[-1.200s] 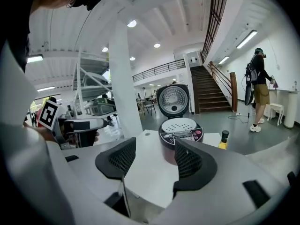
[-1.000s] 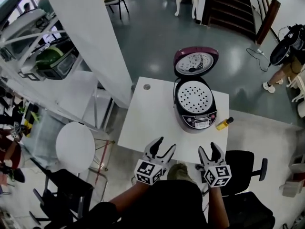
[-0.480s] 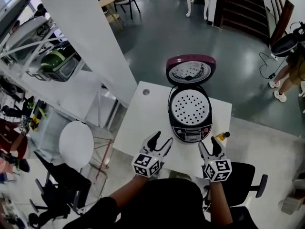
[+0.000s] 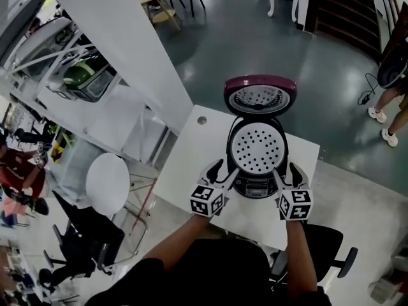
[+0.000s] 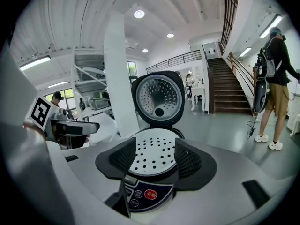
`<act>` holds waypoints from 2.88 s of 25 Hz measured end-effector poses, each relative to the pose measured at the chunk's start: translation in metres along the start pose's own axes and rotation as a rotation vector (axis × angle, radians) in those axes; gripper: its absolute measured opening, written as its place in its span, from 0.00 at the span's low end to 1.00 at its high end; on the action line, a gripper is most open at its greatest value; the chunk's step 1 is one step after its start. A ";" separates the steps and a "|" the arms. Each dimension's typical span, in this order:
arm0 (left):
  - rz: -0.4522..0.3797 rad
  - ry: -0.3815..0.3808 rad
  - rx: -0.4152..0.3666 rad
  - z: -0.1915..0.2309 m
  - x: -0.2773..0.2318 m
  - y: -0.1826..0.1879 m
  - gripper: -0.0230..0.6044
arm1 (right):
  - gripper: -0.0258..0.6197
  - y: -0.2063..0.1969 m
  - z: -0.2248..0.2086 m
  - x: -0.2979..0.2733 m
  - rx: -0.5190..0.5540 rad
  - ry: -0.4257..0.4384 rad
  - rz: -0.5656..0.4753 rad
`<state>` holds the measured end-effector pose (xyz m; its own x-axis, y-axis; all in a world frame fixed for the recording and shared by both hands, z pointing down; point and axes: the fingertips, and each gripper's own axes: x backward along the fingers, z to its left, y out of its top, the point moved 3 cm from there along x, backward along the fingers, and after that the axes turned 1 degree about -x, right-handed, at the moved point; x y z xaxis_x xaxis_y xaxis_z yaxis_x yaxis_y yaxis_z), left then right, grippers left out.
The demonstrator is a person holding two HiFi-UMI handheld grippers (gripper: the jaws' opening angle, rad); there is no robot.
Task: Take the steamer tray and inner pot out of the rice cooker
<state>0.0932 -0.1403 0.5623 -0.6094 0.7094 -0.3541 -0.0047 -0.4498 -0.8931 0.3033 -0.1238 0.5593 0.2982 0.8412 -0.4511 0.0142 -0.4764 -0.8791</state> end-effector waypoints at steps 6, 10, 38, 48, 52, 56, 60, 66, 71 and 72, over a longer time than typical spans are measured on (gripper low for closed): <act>0.062 -0.073 -0.055 0.003 -0.051 -0.002 0.43 | 0.39 0.000 -0.033 -0.039 -0.024 -0.052 0.069; 0.107 -0.049 -0.046 0.027 -0.082 -0.009 0.43 | 0.39 -0.005 -0.049 -0.066 0.011 -0.063 0.144; 0.454 0.078 -0.387 0.082 -0.152 -0.054 0.38 | 0.33 -0.057 -0.075 -0.146 0.406 -0.157 0.557; 0.433 0.095 -0.357 0.081 -0.145 -0.049 0.23 | 0.26 -0.039 -0.060 -0.135 0.462 -0.164 0.491; 0.420 0.108 -0.349 0.079 -0.141 -0.051 0.21 | 0.23 -0.026 -0.057 -0.132 0.444 -0.176 0.435; 0.377 0.124 -0.320 0.078 -0.133 -0.045 0.20 | 0.20 -0.018 -0.055 -0.127 0.383 -0.170 0.376; 0.308 0.133 -0.302 0.074 -0.128 -0.025 0.18 | 0.19 -0.008 -0.054 -0.119 0.349 -0.182 0.328; 0.232 0.167 -0.273 0.063 -0.104 0.004 0.16 | 0.17 0.011 -0.048 -0.103 0.307 -0.165 0.235; 0.179 0.226 -0.219 0.056 -0.066 0.018 0.15 | 0.16 0.029 -0.027 -0.081 0.299 -0.122 0.145; 0.166 0.240 -0.210 0.054 -0.058 0.021 0.15 | 0.15 0.033 -0.023 -0.077 0.296 -0.109 0.129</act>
<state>0.0856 -0.2198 0.5792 -0.3845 0.7546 -0.5317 0.2566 -0.4659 -0.8468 0.3024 -0.2096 0.5687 0.1754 0.8090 -0.5610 -0.2995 -0.4990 -0.8132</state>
